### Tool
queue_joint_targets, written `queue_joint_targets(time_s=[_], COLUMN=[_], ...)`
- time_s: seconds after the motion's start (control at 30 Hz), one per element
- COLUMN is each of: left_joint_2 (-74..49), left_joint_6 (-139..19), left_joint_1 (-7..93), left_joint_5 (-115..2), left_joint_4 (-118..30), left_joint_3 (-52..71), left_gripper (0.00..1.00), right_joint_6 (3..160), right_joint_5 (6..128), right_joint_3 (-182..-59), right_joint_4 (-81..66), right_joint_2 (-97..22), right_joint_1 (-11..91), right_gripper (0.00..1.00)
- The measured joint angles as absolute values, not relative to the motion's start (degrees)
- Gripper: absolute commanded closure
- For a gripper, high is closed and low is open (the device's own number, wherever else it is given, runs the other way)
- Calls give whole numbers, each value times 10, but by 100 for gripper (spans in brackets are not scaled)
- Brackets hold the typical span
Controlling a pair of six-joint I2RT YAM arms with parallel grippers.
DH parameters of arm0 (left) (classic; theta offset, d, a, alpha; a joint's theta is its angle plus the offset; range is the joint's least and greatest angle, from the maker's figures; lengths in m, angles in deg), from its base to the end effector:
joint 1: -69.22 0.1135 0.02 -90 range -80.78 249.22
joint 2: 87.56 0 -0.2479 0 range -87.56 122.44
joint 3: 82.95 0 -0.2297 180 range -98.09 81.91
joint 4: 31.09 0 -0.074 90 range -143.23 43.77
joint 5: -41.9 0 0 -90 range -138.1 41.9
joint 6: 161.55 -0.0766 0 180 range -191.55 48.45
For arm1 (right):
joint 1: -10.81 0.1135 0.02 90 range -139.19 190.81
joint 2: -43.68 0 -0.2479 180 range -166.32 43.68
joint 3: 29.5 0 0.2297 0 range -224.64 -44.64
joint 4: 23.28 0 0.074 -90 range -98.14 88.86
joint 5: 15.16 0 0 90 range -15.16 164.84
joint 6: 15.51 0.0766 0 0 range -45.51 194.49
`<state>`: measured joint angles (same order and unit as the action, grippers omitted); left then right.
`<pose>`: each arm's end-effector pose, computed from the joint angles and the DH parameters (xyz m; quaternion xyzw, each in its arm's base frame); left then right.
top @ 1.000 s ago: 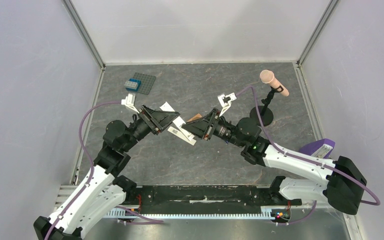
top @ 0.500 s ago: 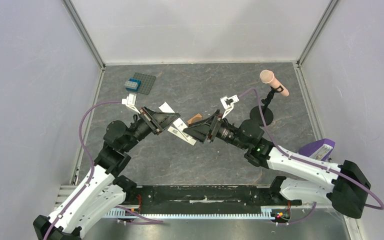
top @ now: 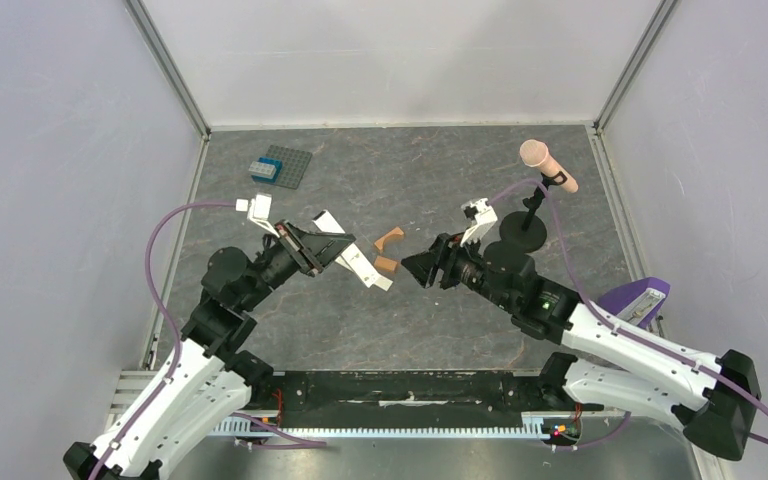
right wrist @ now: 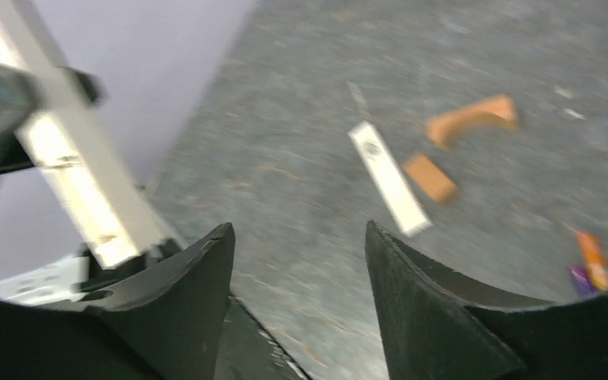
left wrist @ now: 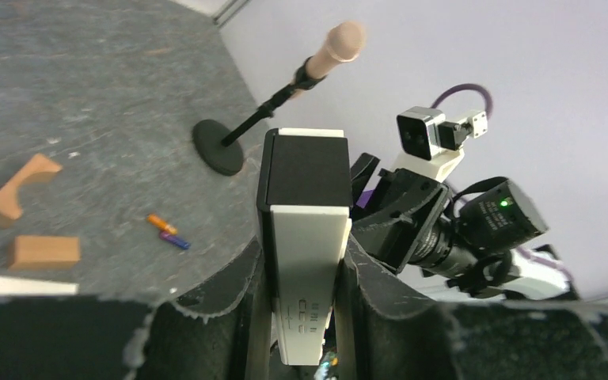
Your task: Load the batteries into the remote control
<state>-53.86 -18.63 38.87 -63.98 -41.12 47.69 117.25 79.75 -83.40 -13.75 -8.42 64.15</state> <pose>0.1464 -0.1100 0.3275 -0.0298 0.6723 -0.5569 0.4869 0.1523 0.1936 0.2961 -0.0413 0.7519 0.4672 0.4633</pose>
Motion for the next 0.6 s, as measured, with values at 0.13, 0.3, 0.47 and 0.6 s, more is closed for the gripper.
queue_joint_targets(time_s=[0.13,0.3,0.47,0.6], left_joint_2=[-536,-516,-498,-483], left_joint_6=[-218,-237,-248,-258], left_joint_1=[389,389,389,389], left_joint_5=[-617,-601,-596,-600], left_joint_4=[-462,-503,-513,-513], left_joint_3=[477,477,478,484], left_gripper=[98,98,98,98], right_joint_6=[1117,1049,995,965], right_joint_5=[870,924,935,935], right_joint_3=[-846,-846,-847,-856], right_joint_4=[-24,64,88,98], right_joint_2=[-113,-190,-277,-334], right_joint_1=[633,611,586,570], right_gripper=[56,66,53,50])
